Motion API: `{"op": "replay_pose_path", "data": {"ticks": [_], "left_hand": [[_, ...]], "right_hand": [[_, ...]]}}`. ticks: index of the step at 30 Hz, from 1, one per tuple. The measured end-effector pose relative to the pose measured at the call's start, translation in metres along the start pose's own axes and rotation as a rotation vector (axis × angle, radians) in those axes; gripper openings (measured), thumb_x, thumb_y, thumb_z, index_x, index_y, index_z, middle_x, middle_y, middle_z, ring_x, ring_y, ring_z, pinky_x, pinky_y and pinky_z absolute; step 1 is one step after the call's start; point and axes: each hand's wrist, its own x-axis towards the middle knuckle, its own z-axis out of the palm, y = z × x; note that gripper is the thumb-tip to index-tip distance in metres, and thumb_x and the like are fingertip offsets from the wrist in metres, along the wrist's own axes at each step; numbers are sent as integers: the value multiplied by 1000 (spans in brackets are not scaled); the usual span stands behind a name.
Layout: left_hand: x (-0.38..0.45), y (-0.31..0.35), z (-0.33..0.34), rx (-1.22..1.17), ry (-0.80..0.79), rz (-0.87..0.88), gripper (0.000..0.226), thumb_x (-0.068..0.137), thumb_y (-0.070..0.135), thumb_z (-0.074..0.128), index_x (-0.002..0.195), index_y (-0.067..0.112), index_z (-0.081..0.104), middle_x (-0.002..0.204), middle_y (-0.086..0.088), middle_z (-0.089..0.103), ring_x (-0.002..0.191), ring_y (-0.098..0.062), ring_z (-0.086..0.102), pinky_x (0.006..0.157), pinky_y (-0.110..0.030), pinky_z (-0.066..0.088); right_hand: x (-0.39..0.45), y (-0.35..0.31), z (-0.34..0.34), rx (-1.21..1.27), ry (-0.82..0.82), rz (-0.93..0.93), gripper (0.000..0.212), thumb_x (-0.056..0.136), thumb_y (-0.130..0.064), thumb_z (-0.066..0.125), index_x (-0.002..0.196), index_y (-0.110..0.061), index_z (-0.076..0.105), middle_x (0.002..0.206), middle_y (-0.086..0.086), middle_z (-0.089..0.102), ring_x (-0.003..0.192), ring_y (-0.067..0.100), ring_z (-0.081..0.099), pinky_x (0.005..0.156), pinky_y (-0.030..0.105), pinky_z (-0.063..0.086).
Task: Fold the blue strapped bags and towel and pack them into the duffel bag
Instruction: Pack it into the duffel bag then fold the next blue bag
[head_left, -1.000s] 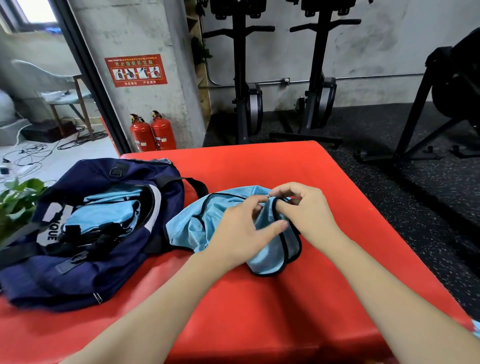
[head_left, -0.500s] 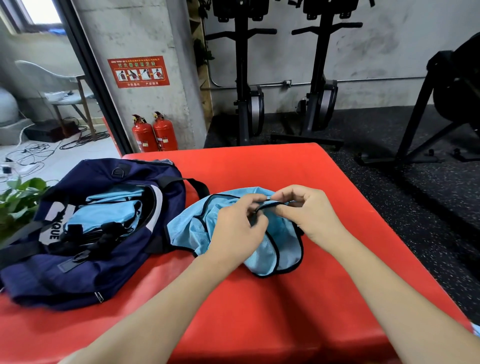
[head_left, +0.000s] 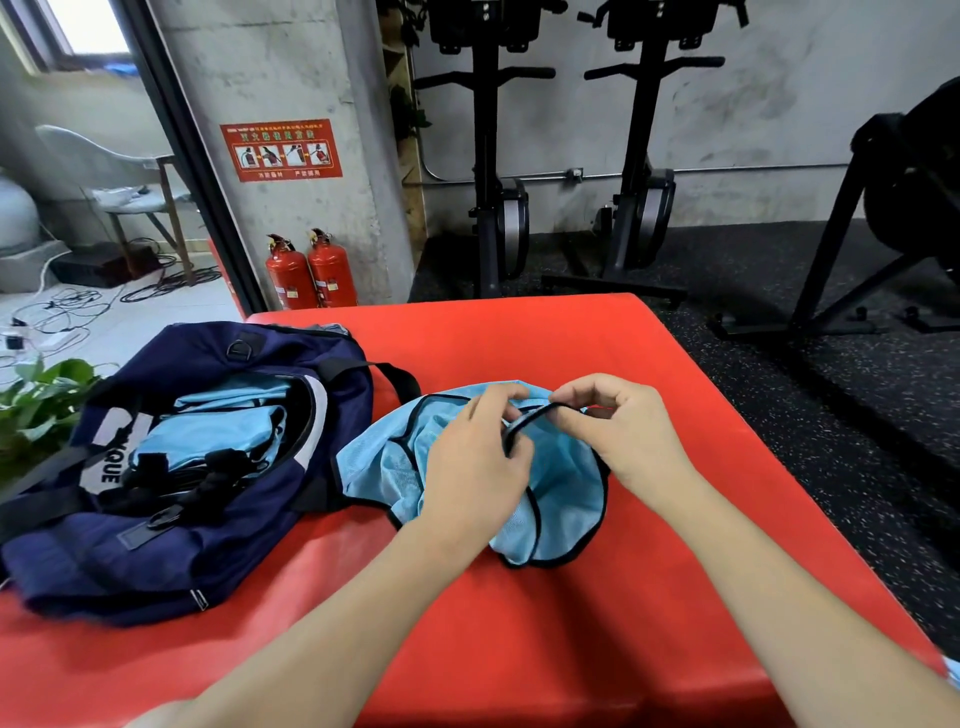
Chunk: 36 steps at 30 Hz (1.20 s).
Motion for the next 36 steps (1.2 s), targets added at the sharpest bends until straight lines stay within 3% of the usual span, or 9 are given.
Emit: {"op": "replay_pose_path", "data": {"ticks": [6,10,15,19,22,26,28,32,36], "left_hand": [[13,-20,-31,-81,86,-107,26,82,5,64,96,25,70,88,21,70,86,-1,66,86,-33,54],[18,-29,-50,-13,131,-91,26,85,6,63,93,29,71,86,21,71,86,5,65,83,-19,51],[24,-34,-68,29,191,-74,22,91,6,63,100,23,74,83,22,66,82,16,60,76,2,37],[28,-25,-85,108,195,-52,7,93,22,68,92,27,73,66,24,60,72,10,58,64,-7,39],[41,-12,-106,187,160,-5,4,90,34,70,90,33,73,63,19,62,67,-1,59,67,-30,50],[72,17,-144,228,141,46,10,87,25,69,89,35,73,82,14,73,81,-16,67,78,-37,55],[89,35,-164,318,150,57,18,88,21,64,94,35,73,94,9,74,94,-21,66,82,-37,54],[121,75,-207,364,219,100,22,93,16,59,105,26,75,99,0,74,97,-26,66,83,-37,53],[155,122,-252,237,274,144,17,91,10,56,90,18,70,72,-1,71,60,-10,70,69,-28,55]], "right_hand": [[6,7,-21,-128,110,11,28,80,0,75,84,-28,75,85,-8,74,73,9,63,68,25,50],[12,7,-32,-222,181,4,31,79,-1,72,85,-31,74,83,-15,73,74,6,63,70,20,50],[9,6,-42,-305,218,14,30,79,-3,73,83,-32,74,81,-17,73,80,8,68,78,27,53],[0,-5,-56,-391,255,4,20,80,-12,78,79,-31,75,76,-16,72,77,-2,65,74,12,47],[0,-29,-68,-471,269,1,7,79,-20,81,79,-26,78,75,-14,72,77,-2,65,71,4,40],[12,-74,-88,-588,282,-16,7,75,-41,81,78,-35,77,79,-15,73,85,8,68,81,32,53],[21,-104,-98,-643,288,-48,9,75,-44,80,72,-41,73,78,-15,72,85,11,68,78,32,54],[37,-168,-111,-646,300,-90,4,81,-34,81,81,-32,77,71,-11,71,58,16,66,72,32,58],[56,-228,-122,-555,348,-146,7,88,-10,74,91,-16,74,80,-3,71,41,14,65,47,14,47]]}}
